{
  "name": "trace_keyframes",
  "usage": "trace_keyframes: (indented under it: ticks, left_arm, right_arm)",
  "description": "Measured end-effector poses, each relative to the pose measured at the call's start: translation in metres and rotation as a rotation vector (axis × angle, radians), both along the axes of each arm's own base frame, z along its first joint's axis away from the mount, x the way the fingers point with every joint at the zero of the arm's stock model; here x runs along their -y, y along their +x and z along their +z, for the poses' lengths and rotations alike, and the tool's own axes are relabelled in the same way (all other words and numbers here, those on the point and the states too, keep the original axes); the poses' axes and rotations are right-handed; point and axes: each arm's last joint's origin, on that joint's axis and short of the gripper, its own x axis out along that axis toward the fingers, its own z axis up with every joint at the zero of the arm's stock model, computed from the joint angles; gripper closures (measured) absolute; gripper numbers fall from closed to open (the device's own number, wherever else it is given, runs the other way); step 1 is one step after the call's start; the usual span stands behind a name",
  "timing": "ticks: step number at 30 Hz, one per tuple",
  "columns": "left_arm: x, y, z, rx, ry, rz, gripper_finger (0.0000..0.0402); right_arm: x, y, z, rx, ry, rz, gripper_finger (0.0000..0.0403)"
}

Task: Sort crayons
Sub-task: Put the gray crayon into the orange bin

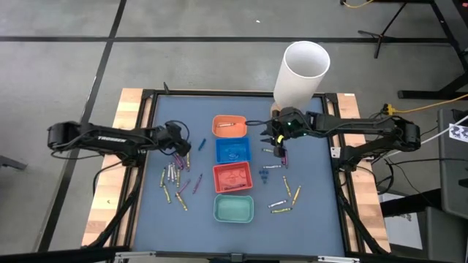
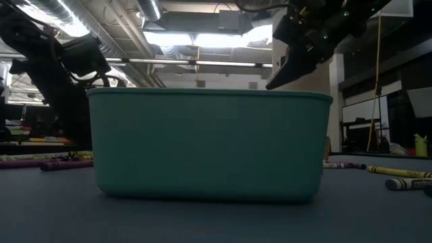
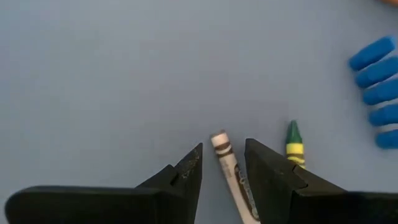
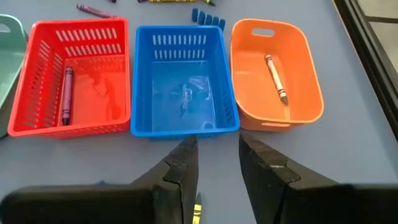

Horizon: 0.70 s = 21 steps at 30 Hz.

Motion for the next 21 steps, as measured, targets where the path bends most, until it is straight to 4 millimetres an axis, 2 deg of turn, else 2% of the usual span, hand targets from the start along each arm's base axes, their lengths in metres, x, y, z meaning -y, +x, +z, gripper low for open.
trace_keyframes:
  ticks: [9, 21]
  left_arm:
    - [-0.0005, 0.0014, -0.0053, -0.04, -0.006, 0.003, 0.0303]
    - [-0.0004, 0.0018, -0.0053, -0.036, -0.011, -0.003, 0.0374]
  right_arm:
    - [-0.0001, -0.0006, -0.0008, -0.01, 0.002, 0.0, 0.0288]
    - [0.0, -0.0006, -0.0008, -0.01, 0.002, -0.001, 0.0288]
